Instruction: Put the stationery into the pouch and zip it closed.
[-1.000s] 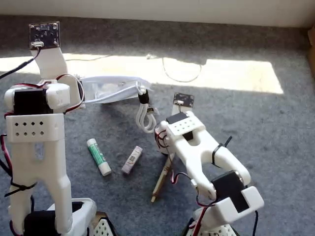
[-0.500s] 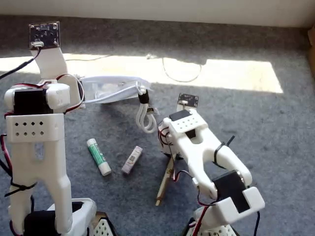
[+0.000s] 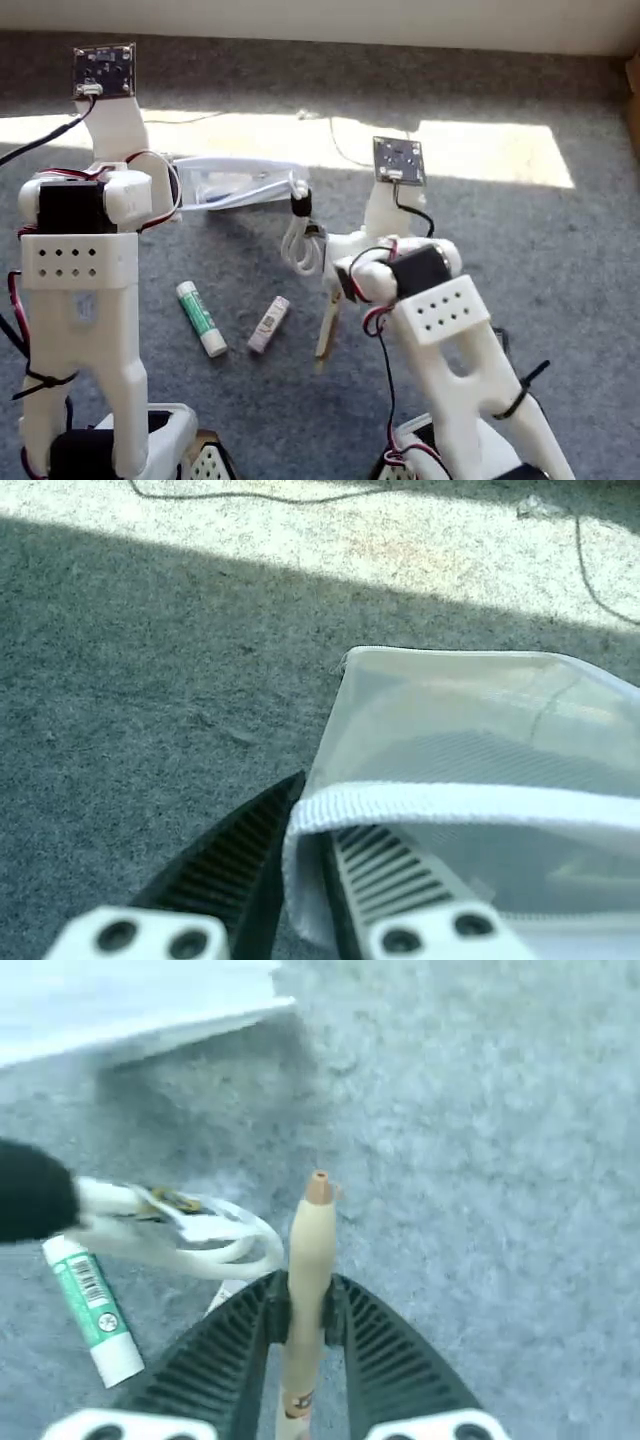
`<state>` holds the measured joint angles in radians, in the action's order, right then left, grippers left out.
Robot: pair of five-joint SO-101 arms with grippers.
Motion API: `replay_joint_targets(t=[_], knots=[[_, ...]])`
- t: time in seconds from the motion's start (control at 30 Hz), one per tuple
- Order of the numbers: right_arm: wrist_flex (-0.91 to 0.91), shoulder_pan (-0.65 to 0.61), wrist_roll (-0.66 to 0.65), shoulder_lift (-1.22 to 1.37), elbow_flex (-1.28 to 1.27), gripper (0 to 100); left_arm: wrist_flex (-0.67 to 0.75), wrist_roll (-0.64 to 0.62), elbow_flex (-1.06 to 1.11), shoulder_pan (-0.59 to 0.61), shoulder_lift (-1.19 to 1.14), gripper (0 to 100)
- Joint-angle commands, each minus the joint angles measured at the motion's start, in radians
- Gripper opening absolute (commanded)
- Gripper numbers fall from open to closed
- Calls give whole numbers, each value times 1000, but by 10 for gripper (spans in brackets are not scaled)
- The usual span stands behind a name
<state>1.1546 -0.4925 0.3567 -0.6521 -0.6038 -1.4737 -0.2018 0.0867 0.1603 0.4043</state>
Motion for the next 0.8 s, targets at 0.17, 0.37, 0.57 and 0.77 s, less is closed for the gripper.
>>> replay_joint_targets(t=[0.17,0.37,0.57,0.77], knots=[[-54,-59,-186,-298,90,11,11,8,1,-13,-12,6],[-185,-153,-239,-337,162,11,11,8,4,-12,-12,6],[-351,-194,-252,-335,191,11,11,9,4,-8,-12,6],[-636,-234,-252,-335,185,9,11,9,5,-8,-12,6]])
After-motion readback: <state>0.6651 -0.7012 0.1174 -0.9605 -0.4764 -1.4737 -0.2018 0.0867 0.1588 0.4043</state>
